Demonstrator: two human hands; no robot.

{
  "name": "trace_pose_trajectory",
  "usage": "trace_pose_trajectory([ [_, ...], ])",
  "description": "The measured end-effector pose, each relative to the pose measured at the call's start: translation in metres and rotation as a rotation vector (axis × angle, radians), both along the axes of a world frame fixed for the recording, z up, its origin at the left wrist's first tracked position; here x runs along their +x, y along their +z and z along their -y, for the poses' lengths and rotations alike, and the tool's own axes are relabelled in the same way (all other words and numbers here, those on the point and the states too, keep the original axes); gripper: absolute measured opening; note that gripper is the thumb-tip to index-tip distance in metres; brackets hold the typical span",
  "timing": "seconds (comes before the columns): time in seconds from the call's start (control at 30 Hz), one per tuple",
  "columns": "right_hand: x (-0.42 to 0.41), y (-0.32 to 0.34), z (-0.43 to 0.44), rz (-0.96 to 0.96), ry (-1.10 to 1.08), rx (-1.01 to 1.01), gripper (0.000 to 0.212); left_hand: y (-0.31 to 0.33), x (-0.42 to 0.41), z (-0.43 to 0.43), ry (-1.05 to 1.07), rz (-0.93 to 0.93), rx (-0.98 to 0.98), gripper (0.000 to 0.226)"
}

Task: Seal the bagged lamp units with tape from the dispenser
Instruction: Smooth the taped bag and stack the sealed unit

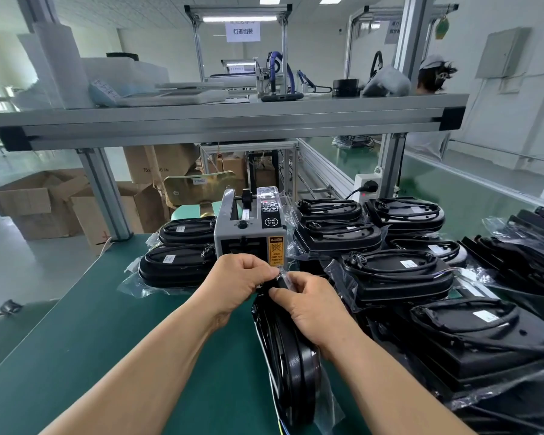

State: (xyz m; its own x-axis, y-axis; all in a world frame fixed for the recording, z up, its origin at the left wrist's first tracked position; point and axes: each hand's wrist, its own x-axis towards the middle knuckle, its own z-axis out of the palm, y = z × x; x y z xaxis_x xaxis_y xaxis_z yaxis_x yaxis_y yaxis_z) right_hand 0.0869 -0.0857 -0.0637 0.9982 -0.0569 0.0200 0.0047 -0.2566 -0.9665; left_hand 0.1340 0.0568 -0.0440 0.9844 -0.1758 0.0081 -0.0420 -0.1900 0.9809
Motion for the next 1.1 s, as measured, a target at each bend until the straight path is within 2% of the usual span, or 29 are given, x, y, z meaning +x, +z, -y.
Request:
trace_pose_trajectory([
  [0.4, 0.000, 0.000, -0.002, -0.012, -0.013, 0.020, 0.009, -0.001, 0.008, -0.002, -0.040, 0.057, 0.056, 0.023],
  [0.6, -0.002, 0.003, -0.003, -0.018, -0.018, -0.011, 0.014, -0.002, 0.007, -0.004, -0.044, -0.024, 0.005, 0.022],
  [0.83, -0.004, 0.006, -0.003, -0.033, -0.015, -0.011, 0.012, 0.001, 0.009, -0.005, -0.066, -0.010, 0.059, 0.021],
  [0.97, -0.004, 0.006, -0.004, -0.034, -0.017, -0.013, 0.013, 0.000, 0.011, -0.005, -0.067, 0.041, 0.096, 0.028],
  [1.1, -0.005, 0.007, -0.004, -0.021, -0.019, -0.025, 0.016, 0.000, 0.011, -0.004, -0.028, 0.132, 0.164, 0.024],
])
